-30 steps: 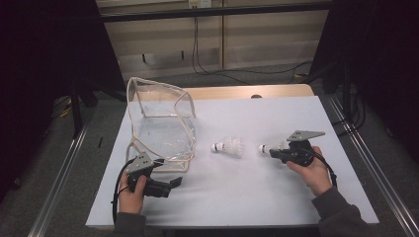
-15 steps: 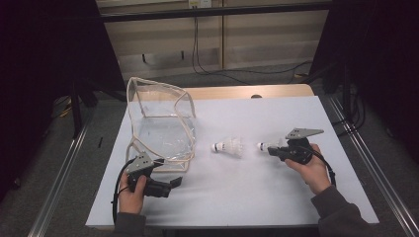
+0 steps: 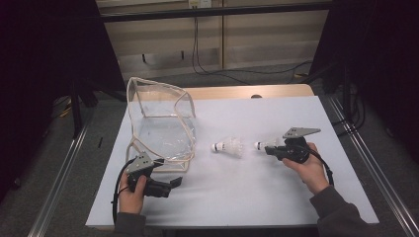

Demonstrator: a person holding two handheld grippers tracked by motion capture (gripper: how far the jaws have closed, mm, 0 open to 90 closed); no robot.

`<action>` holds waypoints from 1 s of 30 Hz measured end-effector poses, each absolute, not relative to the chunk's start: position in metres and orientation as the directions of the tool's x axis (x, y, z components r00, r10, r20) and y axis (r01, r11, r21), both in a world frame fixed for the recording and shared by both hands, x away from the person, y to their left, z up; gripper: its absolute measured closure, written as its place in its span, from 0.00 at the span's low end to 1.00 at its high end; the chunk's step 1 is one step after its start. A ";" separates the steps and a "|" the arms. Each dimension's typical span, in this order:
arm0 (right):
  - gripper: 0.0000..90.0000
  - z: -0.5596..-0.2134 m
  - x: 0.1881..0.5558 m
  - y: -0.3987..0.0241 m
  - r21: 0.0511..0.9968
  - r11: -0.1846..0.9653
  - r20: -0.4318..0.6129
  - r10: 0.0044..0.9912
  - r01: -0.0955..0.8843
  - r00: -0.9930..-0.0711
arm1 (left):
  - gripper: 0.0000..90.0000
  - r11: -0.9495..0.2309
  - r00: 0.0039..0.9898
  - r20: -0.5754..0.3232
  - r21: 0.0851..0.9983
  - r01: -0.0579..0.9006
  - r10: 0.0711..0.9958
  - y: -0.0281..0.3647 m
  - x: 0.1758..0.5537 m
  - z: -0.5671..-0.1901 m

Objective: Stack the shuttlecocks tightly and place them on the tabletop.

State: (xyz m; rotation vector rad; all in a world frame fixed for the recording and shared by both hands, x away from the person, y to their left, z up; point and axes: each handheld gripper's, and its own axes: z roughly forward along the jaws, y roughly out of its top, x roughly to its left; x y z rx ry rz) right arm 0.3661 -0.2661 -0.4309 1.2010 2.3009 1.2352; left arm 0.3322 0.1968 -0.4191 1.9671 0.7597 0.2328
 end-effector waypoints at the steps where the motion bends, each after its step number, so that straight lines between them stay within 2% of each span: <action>1: 0.99 -0.431 0.366 -0.266 0.787 0.293 0.143 0.770 0.543 -0.622 | 0.03 -0.329 0.787 -0.150 0.850 0.412 0.599 0.197 0.332 -0.419; 30: 0.99 -0.432 0.374 -0.256 0.798 0.285 0.163 0.747 0.531 -0.645 | 0.03 -0.327 0.786 -0.151 0.850 0.413 0.599 0.197 0.332 -0.420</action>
